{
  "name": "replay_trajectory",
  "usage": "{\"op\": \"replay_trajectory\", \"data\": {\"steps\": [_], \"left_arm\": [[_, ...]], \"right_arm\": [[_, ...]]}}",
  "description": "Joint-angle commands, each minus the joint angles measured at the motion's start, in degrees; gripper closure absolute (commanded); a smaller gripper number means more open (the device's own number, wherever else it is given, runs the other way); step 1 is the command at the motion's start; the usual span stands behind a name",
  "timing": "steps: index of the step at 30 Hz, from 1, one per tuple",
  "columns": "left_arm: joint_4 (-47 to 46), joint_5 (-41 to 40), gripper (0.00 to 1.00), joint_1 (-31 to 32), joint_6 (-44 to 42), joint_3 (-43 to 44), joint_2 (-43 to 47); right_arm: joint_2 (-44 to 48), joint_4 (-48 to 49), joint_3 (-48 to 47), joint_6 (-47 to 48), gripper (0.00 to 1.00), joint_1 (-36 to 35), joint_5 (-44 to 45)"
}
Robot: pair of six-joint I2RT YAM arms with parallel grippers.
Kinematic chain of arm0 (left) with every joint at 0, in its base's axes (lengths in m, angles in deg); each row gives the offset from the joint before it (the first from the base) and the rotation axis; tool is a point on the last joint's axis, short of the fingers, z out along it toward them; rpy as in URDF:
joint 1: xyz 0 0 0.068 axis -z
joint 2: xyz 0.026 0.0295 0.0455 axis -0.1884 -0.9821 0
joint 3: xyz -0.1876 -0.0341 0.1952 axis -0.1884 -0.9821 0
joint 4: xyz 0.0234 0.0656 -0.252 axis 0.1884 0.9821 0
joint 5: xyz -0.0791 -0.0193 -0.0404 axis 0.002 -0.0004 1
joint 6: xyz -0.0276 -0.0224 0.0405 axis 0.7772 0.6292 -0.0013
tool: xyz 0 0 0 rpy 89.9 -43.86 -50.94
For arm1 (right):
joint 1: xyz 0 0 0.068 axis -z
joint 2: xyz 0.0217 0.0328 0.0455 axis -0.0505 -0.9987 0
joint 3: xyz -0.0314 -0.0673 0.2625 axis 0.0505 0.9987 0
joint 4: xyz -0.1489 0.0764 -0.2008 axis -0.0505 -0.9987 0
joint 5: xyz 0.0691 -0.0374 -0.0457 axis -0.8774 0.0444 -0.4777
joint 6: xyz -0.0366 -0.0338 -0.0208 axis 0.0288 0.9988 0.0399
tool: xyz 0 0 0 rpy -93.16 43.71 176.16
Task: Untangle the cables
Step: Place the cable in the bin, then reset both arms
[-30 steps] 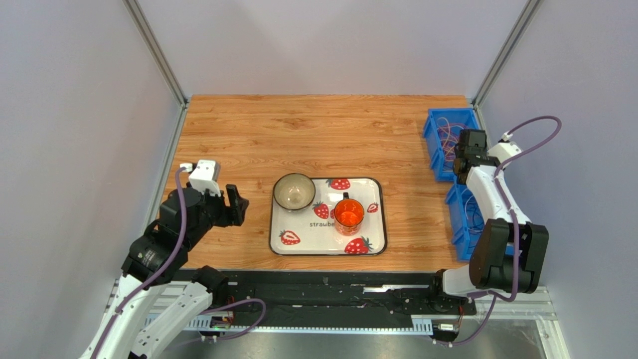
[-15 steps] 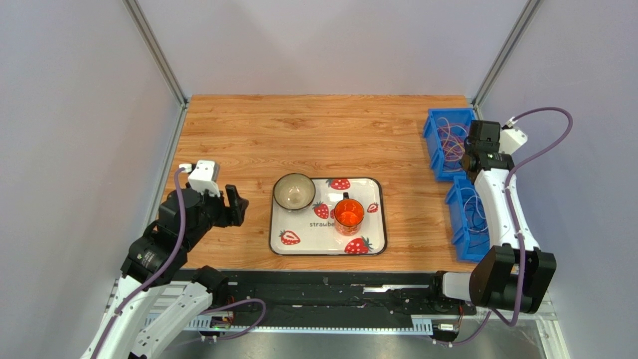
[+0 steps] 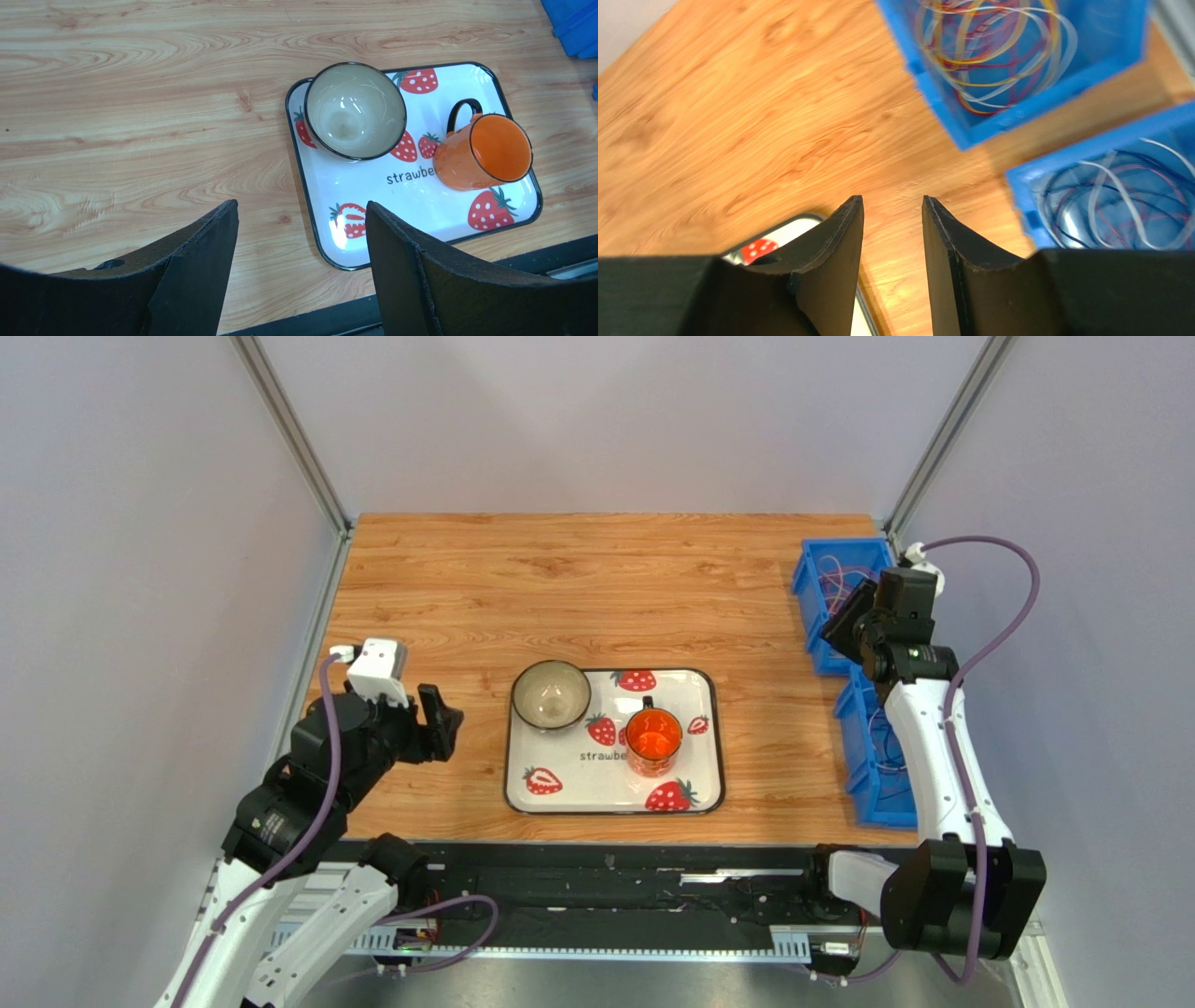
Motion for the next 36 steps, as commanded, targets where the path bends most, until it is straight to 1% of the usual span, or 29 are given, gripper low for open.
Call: {"op": "replay_trajectory", "data": {"steps": [1, 4, 6, 9, 12, 15, 18, 20, 23, 24, 25, 27, 30, 35, 36], "left_arm": [[-0.8, -0.2, 0.25, 0.3, 0.2, 0.3, 1.0], [-1.0, -0.1, 0.25, 0.4, 0.2, 0.2, 1.4], [-1.1, 0.0, 0.25, 0.4, 0.1, 0.2, 1.4], [-1.2, 0.4, 0.25, 0.3, 0.0, 0.2, 1.0], [-1.2, 0.4, 0.25, 0.3, 0.0, 0.2, 0.9], [-1.2, 0.4, 0.25, 0.4, 0.0, 0.1, 0.9], [-1.4, 0.5, 0.25, 0.3, 0.0, 0.0, 0.7], [-1.4, 0.7, 0.25, 0.3, 0.0, 0.0, 0.2], [-1.4, 0.9, 0.25, 0.3, 0.0, 0.2, -0.5], [-1.3, 0.8, 0.25, 0.3, 0.0, 0.1, -0.8], [-1.4, 0.8, 0.25, 0.3, 0.0, 0.1, -0.8], [-1.3, 0.5, 0.25, 0.3, 0.0, 0.1, -0.8], [-1.3, 0.3, 0.25, 0.3, 0.1, 0.0, -0.8], [-1.7, -0.5, 0.24, 0.3, 0.7, -0.1, -1.6], [-2.2, -0.7, 0.23, 0.3, 0.8, -0.1, -2.3]], "right_arm": [[3.8, 10.4, 3.2, 4.6, 0.59, -1.4, -14.8], [3.8, 12.7, 4.4, 5.5, 0.58, -3.4, -18.8], [3.6, 13.4, 4.8, 6.9, 0.58, -4.7, -19.7], [3.7, 15.3, 5.9, 7.8, 0.57, -8.6, -19.3], [4.6, 18.8, 9.1, 9.0, 0.57, -12.7, -17.1], [6.2, 23.1, 13.3, 10.5, 0.56, -19.2, -13.3], [7.8, 28.3, 18.7, 10.1, 0.55, -23.0, -9.9], [8.3, 33.2, 23.0, 9.1, 0.55, -24.3, -8.5], [8.4, 37.8, 26.9, 7.7, 0.54, -27.2, -5.6], [8.1, 38.7, 27.5, 8.0, 0.54, -29.4, -4.5], [7.7, 40.0, 28.0, 9.7, 0.54, -30.5, -0.8], [7.1, 40.4, 28.4, 10.5, 0.53, -32.5, 1.6], [6.4, 40.2, 27.6, 10.5, 0.53, -33.0, 2.8], [7.5, 44.3, 29.2, 9.9, 0.53, -33.0, 5.3], [7.2, 46.6, 29.9, 9.8, 0.53, -33.2, 5.8]]}}
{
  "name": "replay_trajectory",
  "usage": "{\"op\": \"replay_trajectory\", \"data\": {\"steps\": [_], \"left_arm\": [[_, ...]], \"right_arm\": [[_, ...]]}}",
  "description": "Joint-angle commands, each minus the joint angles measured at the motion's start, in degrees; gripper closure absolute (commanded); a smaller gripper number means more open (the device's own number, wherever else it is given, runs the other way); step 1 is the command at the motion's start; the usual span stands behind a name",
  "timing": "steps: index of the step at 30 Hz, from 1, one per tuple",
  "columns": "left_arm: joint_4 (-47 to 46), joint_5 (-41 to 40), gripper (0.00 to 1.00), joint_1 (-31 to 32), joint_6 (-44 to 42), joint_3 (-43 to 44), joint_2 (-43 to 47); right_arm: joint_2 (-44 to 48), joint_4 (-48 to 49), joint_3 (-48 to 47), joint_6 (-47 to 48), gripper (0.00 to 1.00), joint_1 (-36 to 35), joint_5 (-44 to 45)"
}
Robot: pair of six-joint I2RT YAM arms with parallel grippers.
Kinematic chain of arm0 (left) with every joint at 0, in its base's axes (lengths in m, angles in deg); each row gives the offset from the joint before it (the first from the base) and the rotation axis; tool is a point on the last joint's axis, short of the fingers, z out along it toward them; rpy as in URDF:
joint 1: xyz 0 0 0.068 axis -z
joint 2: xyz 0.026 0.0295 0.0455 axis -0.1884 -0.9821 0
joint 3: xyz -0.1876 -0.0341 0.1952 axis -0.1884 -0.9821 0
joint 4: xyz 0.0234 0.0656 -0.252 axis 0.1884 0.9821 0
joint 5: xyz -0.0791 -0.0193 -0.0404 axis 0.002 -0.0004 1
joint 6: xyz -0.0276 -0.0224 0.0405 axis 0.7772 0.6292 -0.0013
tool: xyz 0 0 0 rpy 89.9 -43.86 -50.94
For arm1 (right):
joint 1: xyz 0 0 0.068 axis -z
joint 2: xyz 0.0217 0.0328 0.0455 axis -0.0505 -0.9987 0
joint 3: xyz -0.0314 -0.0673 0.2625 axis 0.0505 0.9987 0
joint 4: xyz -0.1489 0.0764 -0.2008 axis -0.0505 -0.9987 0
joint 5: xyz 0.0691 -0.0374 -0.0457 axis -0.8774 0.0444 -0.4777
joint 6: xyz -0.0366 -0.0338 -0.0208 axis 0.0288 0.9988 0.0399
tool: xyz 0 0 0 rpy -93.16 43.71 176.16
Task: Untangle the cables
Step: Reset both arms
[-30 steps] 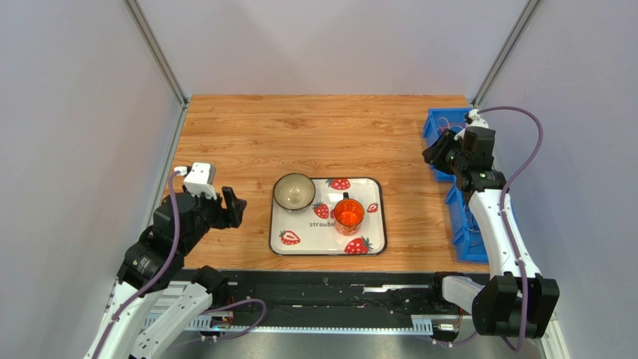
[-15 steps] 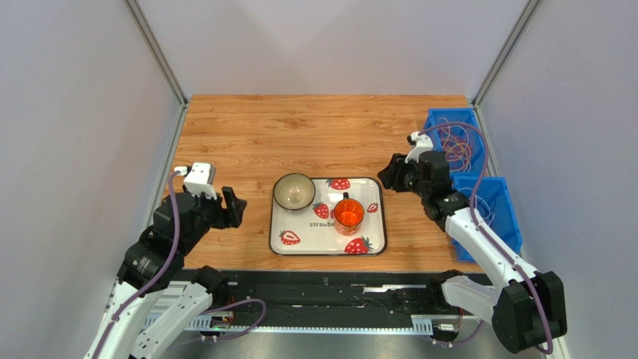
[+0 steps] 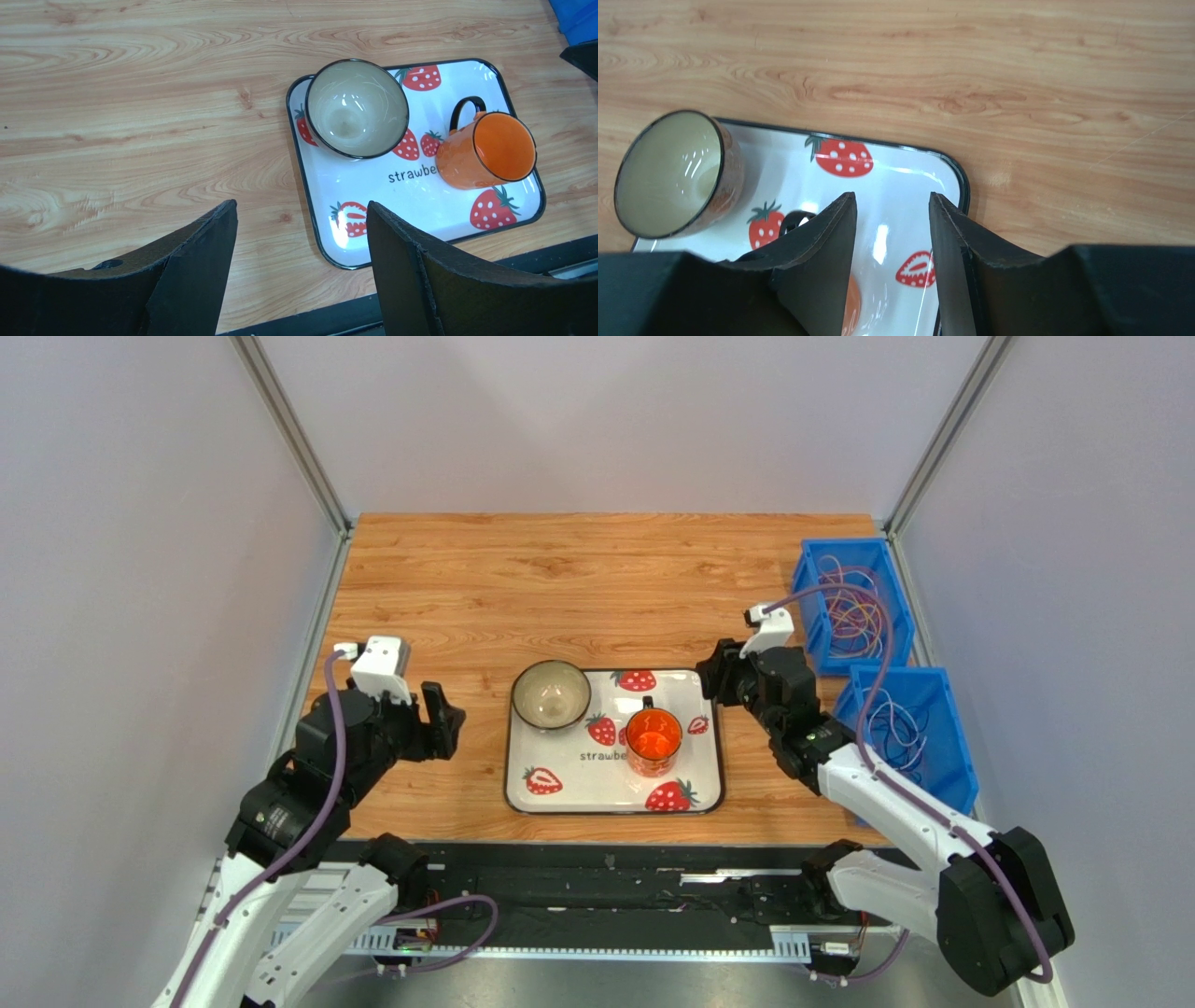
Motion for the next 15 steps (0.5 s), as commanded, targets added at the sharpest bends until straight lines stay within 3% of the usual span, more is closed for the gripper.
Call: {"op": "replay_trajectory", "data": {"steps": [1, 5, 8, 11, 15], "left_arm": [[-2.4, -0.8, 0.23, 0.3, 1.1, -0.1, -2.0], [-7.1, -2.3, 0.21, 0.3, 6.4, -3.3, -4.8], [-16.1, -1.7, 0.2, 0.3, 8.8, -7.3, -7.1], [-25.3, -3.2, 0.19, 0.3, 8.8, -9.2, -11.0], [-29.7, -7.4, 0.19, 0.3, 7.5, -8.0, -20.2]], "right_arm": [[0.5, 8.7, 1.7, 0.3, 0.53, -0.4, 4.7], [0.7, 8.9, 2.1, 0.8, 0.53, -1.1, 5.1], [1.0, 9.4, 2.4, 1.5, 0.53, -1.7, 5.0], [0.9, 9.4, 2.4, 2.2, 0.54, -2.1, 3.8], [0.3, 9.2, 1.9, 2.8, 0.53, -2.7, 3.3]]}}
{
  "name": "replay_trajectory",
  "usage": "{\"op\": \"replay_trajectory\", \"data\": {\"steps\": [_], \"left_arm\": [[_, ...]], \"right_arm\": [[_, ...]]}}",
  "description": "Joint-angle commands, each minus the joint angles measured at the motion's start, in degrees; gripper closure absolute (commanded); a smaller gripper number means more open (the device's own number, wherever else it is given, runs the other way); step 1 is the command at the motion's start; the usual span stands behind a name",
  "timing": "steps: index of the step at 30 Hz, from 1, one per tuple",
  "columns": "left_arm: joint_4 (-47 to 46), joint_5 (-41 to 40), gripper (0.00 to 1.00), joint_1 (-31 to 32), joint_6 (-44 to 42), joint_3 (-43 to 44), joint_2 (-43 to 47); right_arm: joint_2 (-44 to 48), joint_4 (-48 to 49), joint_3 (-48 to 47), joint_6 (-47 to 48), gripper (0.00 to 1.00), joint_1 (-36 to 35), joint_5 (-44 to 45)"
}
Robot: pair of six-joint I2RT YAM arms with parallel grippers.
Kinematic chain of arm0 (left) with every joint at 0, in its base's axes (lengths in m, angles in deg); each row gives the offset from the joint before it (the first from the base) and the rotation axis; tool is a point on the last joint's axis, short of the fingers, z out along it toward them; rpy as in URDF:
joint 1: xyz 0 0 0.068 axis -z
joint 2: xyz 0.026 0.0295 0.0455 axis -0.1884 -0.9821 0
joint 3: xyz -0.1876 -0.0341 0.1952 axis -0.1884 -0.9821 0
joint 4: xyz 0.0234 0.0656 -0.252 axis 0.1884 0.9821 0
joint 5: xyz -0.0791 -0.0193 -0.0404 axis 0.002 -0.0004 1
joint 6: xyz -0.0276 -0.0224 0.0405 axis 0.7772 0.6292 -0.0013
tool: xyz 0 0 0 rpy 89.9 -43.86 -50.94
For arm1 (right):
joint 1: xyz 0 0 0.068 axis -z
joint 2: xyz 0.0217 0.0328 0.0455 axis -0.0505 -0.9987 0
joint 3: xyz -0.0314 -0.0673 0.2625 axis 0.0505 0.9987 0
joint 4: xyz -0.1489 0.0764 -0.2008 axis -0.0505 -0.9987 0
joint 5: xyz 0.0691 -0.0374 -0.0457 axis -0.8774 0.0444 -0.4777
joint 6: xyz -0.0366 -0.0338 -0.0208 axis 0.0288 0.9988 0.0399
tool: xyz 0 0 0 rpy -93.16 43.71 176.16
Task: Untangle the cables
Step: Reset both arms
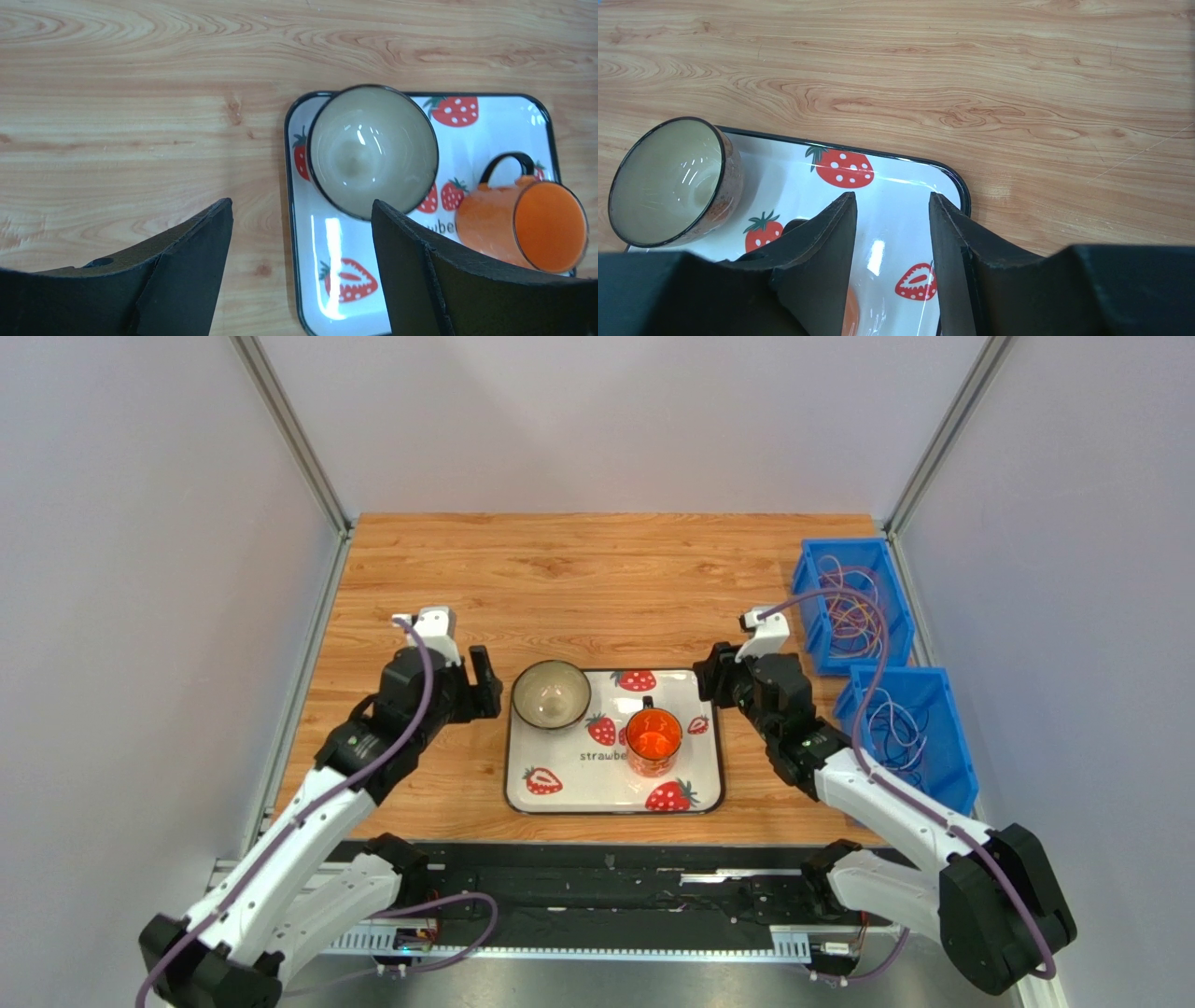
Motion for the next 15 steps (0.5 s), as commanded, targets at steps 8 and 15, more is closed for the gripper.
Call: {"op": "replay_trajectory", "data": {"steps": [8, 15], "left_arm": [[-27.3, -10.4, 0.21, 0.3, -4.5, -5.2, -11.7], [-33.0, -9.3, 0.28, 0.4, -5.1, -10.4, -8.5]], "right_arm": [[-0.4, 3.7, -0.6, 2.9, 0.62, -2.2, 0.2], [-1.3, 3.1, -1.4, 3.3, 0.56, -3.0, 1.7]]}}
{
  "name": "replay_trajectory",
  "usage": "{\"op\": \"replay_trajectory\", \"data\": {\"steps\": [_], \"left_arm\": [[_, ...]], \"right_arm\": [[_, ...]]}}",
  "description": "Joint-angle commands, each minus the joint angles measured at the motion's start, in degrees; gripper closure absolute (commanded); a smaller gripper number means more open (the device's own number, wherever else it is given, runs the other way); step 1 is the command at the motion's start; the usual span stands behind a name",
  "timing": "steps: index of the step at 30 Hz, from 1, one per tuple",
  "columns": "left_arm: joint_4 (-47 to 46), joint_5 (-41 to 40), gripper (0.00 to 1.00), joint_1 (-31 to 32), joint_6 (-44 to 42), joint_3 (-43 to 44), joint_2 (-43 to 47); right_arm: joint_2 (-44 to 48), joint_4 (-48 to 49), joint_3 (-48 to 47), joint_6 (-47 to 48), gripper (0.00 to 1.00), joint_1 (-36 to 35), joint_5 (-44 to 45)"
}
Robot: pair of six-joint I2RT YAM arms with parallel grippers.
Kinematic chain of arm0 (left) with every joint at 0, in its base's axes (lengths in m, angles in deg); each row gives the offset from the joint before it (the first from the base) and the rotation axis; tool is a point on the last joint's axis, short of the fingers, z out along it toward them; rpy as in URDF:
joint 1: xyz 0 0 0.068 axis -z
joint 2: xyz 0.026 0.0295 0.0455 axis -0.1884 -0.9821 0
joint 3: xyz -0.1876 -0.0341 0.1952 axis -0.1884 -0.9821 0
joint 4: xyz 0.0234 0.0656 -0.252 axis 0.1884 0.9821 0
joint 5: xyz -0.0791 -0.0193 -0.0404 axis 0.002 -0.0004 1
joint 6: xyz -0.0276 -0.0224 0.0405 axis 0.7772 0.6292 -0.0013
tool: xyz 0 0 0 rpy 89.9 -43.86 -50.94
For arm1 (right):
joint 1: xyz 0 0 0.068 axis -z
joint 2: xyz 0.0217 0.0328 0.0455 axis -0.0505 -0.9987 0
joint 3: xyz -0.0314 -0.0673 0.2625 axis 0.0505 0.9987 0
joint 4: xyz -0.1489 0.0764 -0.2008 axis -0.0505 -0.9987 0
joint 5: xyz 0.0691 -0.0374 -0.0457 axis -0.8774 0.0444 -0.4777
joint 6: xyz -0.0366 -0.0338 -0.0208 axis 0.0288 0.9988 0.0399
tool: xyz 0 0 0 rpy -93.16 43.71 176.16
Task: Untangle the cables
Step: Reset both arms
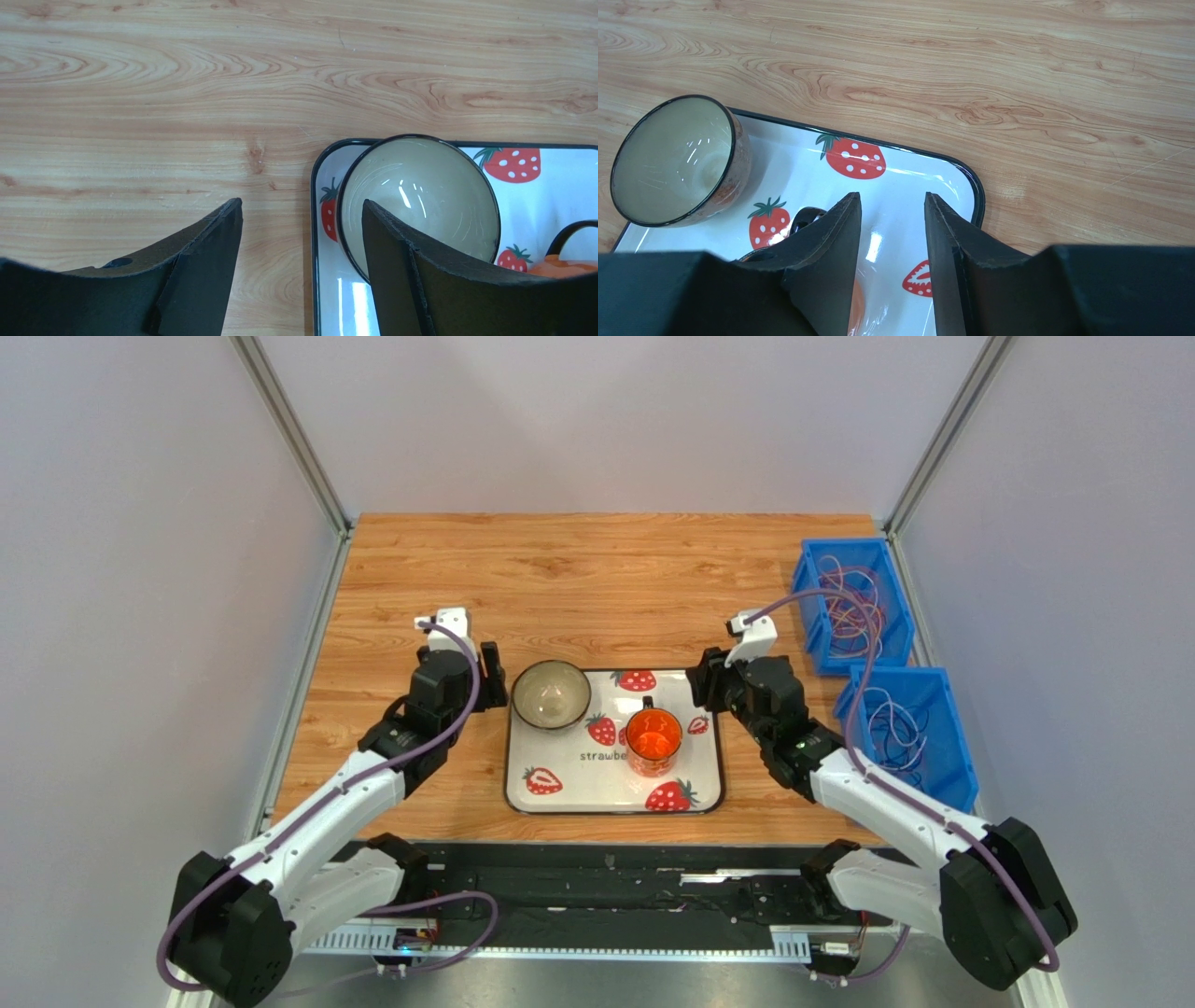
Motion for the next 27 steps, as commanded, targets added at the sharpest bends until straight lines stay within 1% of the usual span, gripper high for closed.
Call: {"op": "replay_trajectory", "data": {"steps": [1, 5, 6, 7, 9, 11, 13, 16, 18, 27], "left_arm": [[-8.2, -1.3, 0.28, 0.3, -1.4, -1.8, 3.9], [-8.7, -1.7, 0.28, 0.4, -1.0, -2.5, 5.2], [-8.8, -1.7, 0.25, 0.4, -0.9, -2.6, 5.1], [-8.9, -1.6, 0.18, 0.4, -1.1, -2.4, 5.0], [-8.9, -1.2, 0.11, 0.3, -1.4, -2.0, 4.4], [-8.5, -1.0, 0.1, 0.4, -1.4, -1.6, 3.6], [-8.3, -1.1, 0.1, 0.3, -1.4, -1.2, 3.2], [-8.2, -1.0, 0.1, 0.4, -1.4, -1.2, 2.9], [-8.2, -1.0, 0.1, 0.3, -1.4, -1.0, 2.7], [-7.5, -0.9, 0.1, 0.4, -1.4, -0.1, 1.5]], "right_arm": [[-0.8, 2.7, -1.9, 1.2, 0.55, -0.6, 1.8], [-2.3, 1.5, -3.2, 1.3, 0.53, -0.6, 1.6], [-2.6, 1.4, -3.4, 1.5, 0.52, -0.7, 1.6], [-2.5, 1.4, -3.4, 1.6, 0.51, -0.8, 1.6], [-2.2, 1.8, -3.0, 2.3, 0.5, -1.0, 0.5], [-1.7, 2.7, -2.2, 2.8, 0.44, -1.1, -1.2], [-1.0, 3.1, -1.9, 3.0, 0.36, -1.1, -1.5], [-1.0, 3.3, -1.7, 3.1, 0.31, -1.1, -1.6], [-1.0, 3.1, -1.9, 3.1, 0.29, -1.2, -1.6], [-2.2, 2.4, -2.7, 3.1, 0.28, -1.2, -1.5]]}}
